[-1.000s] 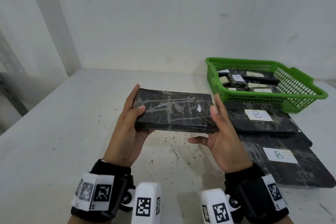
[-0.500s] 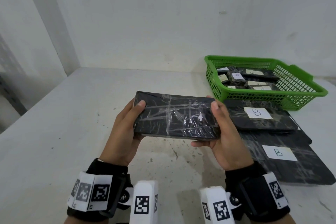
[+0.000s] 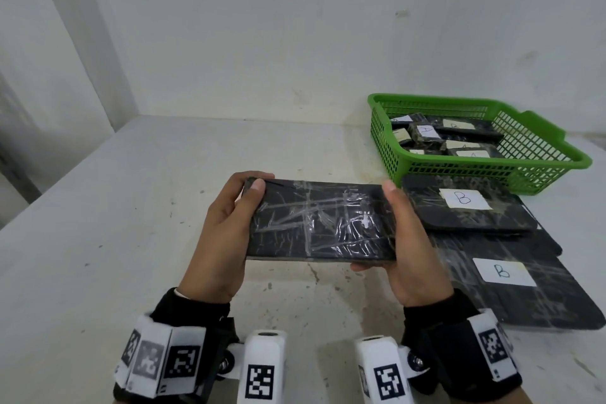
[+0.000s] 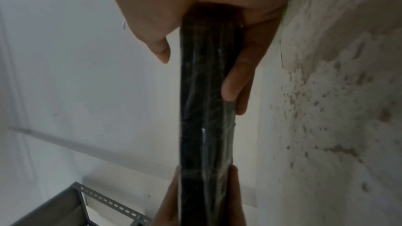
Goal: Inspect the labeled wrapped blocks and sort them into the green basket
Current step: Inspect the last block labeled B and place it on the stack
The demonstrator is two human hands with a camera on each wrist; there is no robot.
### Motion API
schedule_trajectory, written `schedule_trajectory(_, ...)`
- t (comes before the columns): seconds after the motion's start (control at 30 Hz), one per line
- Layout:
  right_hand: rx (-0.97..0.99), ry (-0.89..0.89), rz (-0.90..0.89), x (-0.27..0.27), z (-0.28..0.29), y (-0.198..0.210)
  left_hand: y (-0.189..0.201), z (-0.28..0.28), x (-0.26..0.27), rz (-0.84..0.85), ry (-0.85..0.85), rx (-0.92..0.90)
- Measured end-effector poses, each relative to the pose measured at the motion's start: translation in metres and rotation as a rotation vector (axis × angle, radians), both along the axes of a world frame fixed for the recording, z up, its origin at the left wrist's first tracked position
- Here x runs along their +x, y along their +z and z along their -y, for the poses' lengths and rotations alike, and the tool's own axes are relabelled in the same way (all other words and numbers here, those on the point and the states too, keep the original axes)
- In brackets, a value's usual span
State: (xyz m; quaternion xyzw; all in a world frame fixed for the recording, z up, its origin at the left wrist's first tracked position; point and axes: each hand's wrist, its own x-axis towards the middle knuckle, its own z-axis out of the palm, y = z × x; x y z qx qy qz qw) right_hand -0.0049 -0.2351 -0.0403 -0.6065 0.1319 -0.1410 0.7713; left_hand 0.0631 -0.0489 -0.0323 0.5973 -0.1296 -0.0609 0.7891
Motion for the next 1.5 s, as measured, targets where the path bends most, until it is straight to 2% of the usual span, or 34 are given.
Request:
schedule_trajectory(0.13,0.016,-0.041,0.015,-0.002,-0.002,0.004,0.001,-0.002,-0.001,0.008,-0.032,0.027)
schedule_trajectory(0.27,-0.025,-0.099,0.025,0.000,-0.002,0.000,0.005,-0.004,-0.004,-0.088,-0.166,-0.036)
schedule_trajectory(0.47,-0.040,-0.080,-0.005,0.001,-0.004,0.000,0.000,0.004,-0.004,-0.057,-0.043,0.029)
schedule_trajectory(0.63,-0.022,-0.073,0.023,-0.003,-0.004,0.004,-0.001,0.002,-0.003,-0.071,-0.077,0.012)
schedule_trajectory(0.77,0.009,-0.099,0.028,-0.002,-0.003,0.001,0.002,-0.003,-0.002,-0.073,-0.166,-0.014)
schedule_trajectory(0.97,-0.007,-0.014,0.015,-0.003,-0.001,0.005,-0.002,-0.003,0.000,-0.038,-0.123,-0.046)
schedule_trajectory(1.27,-0.022,-0.064,0.045,-0.001,0.000,-0.001,-0.004,-0.003,0.002,-0.074,-0.137,-0.072)
schedule_trajectory(1.5,0.035,0.109,0.059,-0.002,0.002,0.000,-0.008,-0.006,0.008,-0.088,-0.075,-0.081)
